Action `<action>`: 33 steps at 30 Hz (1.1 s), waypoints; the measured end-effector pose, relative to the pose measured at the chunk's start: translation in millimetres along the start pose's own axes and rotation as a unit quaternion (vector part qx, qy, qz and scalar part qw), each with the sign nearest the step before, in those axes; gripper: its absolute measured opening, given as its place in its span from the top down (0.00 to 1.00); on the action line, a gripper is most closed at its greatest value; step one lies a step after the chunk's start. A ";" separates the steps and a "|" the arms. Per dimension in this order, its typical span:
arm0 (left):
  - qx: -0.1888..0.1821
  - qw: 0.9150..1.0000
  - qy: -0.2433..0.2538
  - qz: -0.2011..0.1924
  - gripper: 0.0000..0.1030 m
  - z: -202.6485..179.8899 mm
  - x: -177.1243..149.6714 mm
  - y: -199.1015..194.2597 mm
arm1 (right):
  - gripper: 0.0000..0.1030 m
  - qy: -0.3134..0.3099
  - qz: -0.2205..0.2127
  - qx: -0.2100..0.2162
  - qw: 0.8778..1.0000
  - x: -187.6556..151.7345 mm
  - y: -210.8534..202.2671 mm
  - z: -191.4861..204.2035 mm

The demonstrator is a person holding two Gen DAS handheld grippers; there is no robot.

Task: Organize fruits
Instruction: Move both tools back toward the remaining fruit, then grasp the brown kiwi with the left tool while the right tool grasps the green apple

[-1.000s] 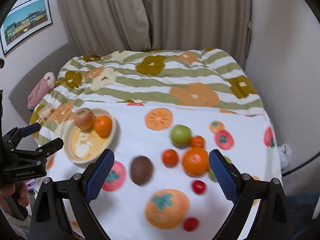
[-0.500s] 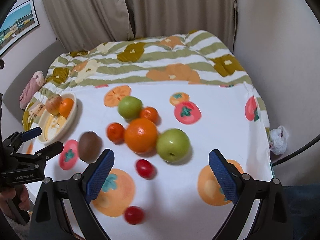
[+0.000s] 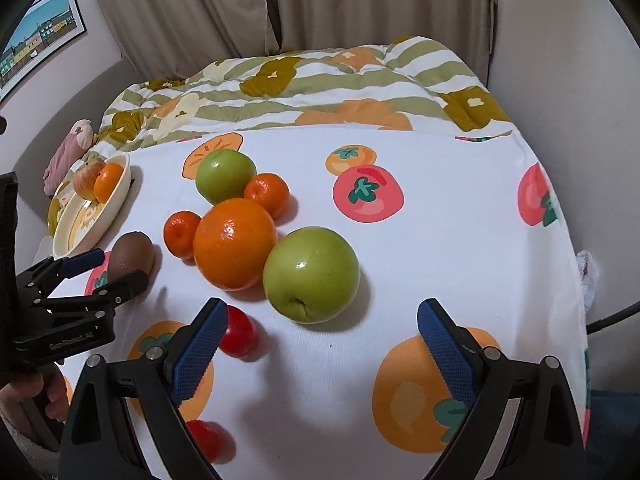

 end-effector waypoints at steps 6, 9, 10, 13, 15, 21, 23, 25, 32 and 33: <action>0.002 1.000 0.006 0.002 0.28 -4.9 -1.9 8.4 | 0.10 -0.012 0.001 0.005 1.000 -0.3 7.2 -0.9; -0.001 1.000 0.000 0.003 0.35 -5.0 -3.1 10.3 | 0.15 -0.018 0.003 0.009 1.000 0.8 11.2 -1.4; -0.003 1.000 -0.003 0.002 0.40 -5.0 -3.2 10.4 | 0.16 -0.020 0.004 0.010 1.000 1.4 12.9 -1.7; 0.003 1.000 -0.002 -0.002 0.48 -4.5 -1.6 9.6 | 0.20 -0.026 0.004 0.012 1.000 3.9 17.4 -2.3; 0.004 1.000 0.000 -0.001 0.48 -4.9 -1.1 9.5 | 0.26 -0.031 0.006 0.014 0.999 5.0 20.8 -2.2; 0.010 1.000 0.004 0.000 0.50 -6.6 -1.0 8.2 | 0.30 -0.042 0.005 0.020 0.999 6.6 24.6 -0.1; 0.011 1.000 0.003 0.001 0.50 -6.3 -1.9 7.2 | 0.30 -0.047 0.005 0.022 0.999 6.7 24.8 0.2; 0.012 1.000 0.002 0.002 0.50 -5.9 -3.4 5.5 | 0.30 -0.052 0.005 0.022 0.998 6.6 24.9 0.7; 0.012 1.000 -0.002 0.005 0.50 -2.7 -10.7 -0.3 | 0.43 -0.069 0.009 0.031 0.997 7.2 27.6 1.0; 0.012 1.000 -0.003 0.005 0.50 -2.9 -10.8 -0.3 | 0.46 -0.070 0.007 0.035 0.997 7.2 27.0 1.3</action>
Point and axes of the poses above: each gripper's, at about its wrist camera, not at the fingertips, and y roughly the way its jaws point, z to its left, x to its top, the point moved 3 cm from there along y, roughly the way its jaws point, and after that the axes turned 7 degrees about -y, right-handed, at the moved point
